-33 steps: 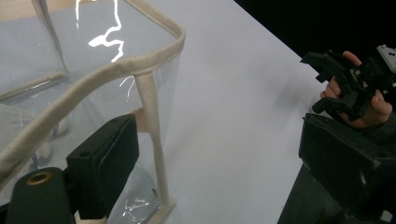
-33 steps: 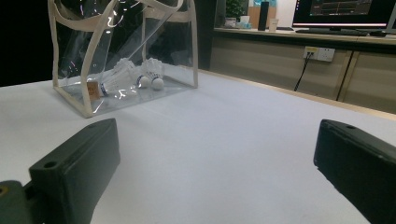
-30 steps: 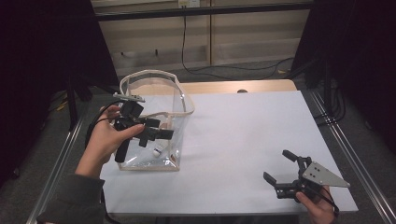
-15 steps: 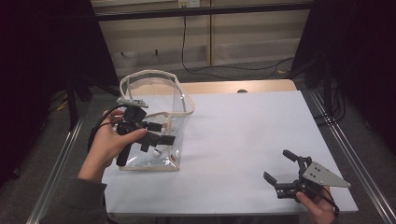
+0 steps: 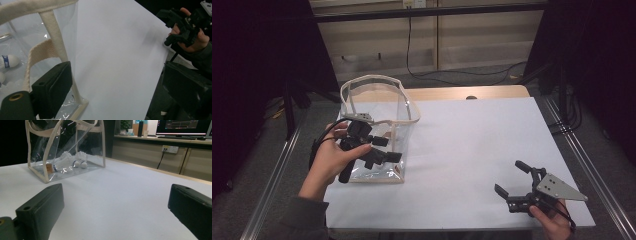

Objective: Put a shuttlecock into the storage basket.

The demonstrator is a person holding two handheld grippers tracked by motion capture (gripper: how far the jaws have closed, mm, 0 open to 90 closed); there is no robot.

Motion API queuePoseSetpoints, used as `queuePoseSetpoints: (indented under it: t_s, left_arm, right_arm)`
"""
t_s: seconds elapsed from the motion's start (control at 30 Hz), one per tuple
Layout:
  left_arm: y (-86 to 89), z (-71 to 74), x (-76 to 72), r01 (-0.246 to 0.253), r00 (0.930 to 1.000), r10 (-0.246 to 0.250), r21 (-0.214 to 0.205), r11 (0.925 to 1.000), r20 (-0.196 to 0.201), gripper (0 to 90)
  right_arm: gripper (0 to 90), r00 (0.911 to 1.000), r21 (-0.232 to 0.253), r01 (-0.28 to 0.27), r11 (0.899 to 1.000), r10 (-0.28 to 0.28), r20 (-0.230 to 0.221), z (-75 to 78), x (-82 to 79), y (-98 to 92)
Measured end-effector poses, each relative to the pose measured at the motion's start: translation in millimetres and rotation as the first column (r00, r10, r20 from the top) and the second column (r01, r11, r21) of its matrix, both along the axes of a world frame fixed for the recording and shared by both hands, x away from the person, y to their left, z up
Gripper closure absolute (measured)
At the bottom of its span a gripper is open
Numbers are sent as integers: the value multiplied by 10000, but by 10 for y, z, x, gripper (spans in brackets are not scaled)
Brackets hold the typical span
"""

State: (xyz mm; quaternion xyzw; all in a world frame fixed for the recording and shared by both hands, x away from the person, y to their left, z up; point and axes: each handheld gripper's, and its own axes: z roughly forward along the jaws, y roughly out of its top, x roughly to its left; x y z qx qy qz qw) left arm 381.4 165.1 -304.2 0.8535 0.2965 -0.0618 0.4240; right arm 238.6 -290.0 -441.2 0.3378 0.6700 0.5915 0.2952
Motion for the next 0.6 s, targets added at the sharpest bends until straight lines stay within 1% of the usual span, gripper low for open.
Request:
queuePoseSetpoints:
  t_s: [0.33, 0.6]
  left_arm:
    - [4, -102, -43, 112, 9999, -112, -78, 9999, 17, 92]
    - [4, -193, -69, 227, 9997, -228, 93, 9997, 118, 90]
  right_arm:
    - [2, 10000, 15, -20, 10000, 20, 23, 3, -2, -1]
    - [2, 10000, 10, -18, 10000, 18, 27, 3, -2, -2]
